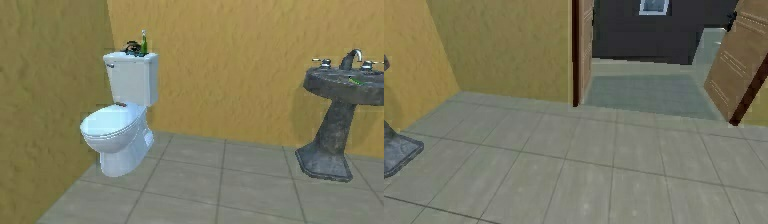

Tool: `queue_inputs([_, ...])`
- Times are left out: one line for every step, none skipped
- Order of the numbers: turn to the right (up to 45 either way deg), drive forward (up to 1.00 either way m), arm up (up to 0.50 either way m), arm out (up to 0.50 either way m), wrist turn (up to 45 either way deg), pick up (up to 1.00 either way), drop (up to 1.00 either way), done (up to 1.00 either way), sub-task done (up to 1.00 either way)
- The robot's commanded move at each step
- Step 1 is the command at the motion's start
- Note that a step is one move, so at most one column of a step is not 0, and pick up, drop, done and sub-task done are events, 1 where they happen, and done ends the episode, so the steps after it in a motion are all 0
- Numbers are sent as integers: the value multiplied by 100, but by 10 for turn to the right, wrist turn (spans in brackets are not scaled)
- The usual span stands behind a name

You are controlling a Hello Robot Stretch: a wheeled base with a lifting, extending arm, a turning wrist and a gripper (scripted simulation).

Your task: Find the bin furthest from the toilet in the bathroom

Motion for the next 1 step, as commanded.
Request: queue_inputs([30, 0, 0, 0, 0, 0, 0, 0, 0])
